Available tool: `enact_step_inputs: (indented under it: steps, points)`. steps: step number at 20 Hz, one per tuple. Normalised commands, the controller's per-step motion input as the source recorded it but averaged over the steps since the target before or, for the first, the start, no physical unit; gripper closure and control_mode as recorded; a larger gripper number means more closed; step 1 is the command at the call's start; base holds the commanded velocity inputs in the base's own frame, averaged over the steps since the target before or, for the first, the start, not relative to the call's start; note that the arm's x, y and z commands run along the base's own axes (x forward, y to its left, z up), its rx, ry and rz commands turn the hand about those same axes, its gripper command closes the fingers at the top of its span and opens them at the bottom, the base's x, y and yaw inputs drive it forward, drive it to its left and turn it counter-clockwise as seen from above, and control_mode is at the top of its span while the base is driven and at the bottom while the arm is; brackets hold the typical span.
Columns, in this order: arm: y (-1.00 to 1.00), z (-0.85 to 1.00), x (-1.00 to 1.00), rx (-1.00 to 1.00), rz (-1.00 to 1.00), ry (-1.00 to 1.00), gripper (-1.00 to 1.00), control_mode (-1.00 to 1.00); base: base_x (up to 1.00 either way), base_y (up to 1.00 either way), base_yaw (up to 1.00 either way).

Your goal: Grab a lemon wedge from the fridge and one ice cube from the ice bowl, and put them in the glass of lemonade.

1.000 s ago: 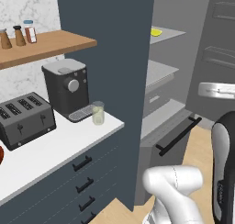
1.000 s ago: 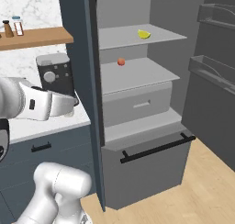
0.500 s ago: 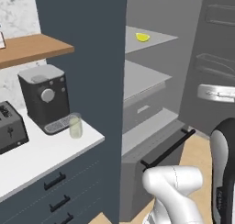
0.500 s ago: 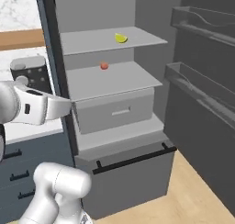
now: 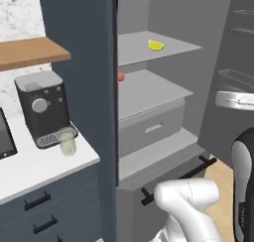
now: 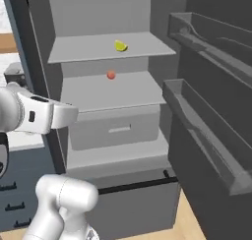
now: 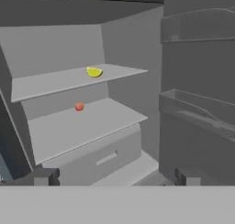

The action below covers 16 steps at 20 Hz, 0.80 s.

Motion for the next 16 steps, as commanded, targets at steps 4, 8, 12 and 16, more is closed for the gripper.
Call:
enact_step_inputs:
  steps: [4, 8, 12, 16]
  points:
    - [0.0, 0.0, 0.0, 0.0, 0.0, 0.0, -1.0, 1.0, 0.51, -0.26, 0.32]
    - [0.0, 0.0, 0.0, 0.0, 0.0, 0.0, -1.0, 1.0, 0.63, -0.57, 0.33]
    - [0.0, 0.0, 0.0, 0.0, 0.0, 0.0, -1.0, 1.0, 0.56, -0.44, 0.31]
    - [0.0, 0.0, 0.0, 0.0, 0.0, 0.0, -1.0, 1.0, 0.31, -0.06, 0.18]
